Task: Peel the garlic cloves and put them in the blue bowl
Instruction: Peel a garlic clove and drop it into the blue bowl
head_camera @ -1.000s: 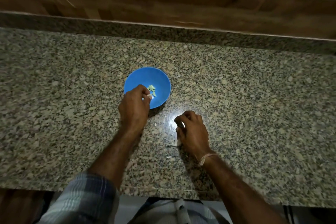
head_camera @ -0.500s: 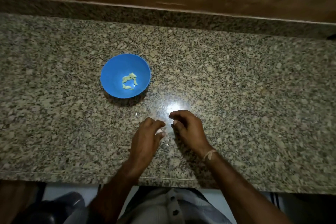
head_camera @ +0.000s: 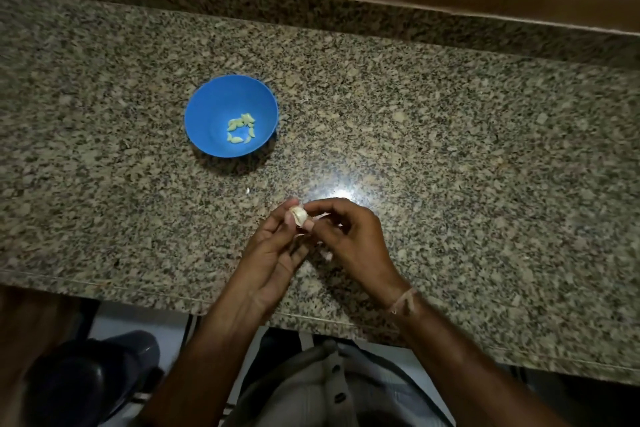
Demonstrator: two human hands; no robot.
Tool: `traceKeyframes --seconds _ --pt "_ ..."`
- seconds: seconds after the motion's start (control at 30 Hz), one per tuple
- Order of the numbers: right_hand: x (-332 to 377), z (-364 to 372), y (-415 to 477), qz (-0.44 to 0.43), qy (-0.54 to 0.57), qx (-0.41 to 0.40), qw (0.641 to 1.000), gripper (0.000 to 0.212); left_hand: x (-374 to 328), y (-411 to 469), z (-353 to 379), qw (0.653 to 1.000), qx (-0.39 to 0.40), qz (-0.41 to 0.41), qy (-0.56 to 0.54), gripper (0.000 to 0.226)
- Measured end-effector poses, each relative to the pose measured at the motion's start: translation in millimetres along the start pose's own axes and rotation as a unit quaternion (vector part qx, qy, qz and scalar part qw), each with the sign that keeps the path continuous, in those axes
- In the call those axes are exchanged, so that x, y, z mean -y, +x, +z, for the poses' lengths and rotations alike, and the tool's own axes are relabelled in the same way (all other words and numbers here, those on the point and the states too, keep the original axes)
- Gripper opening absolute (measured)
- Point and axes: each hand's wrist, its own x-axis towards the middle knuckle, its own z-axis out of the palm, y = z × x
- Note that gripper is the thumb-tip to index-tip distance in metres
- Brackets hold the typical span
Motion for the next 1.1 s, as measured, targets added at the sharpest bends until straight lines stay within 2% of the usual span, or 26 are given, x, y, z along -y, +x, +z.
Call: traceKeyframes --seconds 0.27,0.47,0.63,0.8,0.93,1.1 --pt "10 -12 -12 -0.048 -0.076 -0.019 0.996 0.017 6 -11 14 0.996 -0.009 0.060 0.066 0.032" --pt "11 -16 -21 -0.066 -0.072 -0.017 0.995 0.012 12 -16 16 0.996 -0.011 0.071 0.057 0.029" --pt "13 -17 -24 -0.075 -0.086 -0.001 0.994 0.018 13 -19 16 0.991 -0.010 0.087 0.096 0.031" --pt "16 -17 -28 -0.097 -0.112 0.002 0.989 0.021 11 -25 16 0.973 -0.044 0.146 0.176 0.026" --pt "15 -15 -30 -0.120 -0.154 0.024 0.980 0.021 10 -28 15 0.950 -0.076 0.186 0.240 0.014" --pt "12 -17 -29 -0.093 -0.140 0.039 0.985 0.017 8 -32 14 0.931 -0.094 0.204 0.286 0.013"
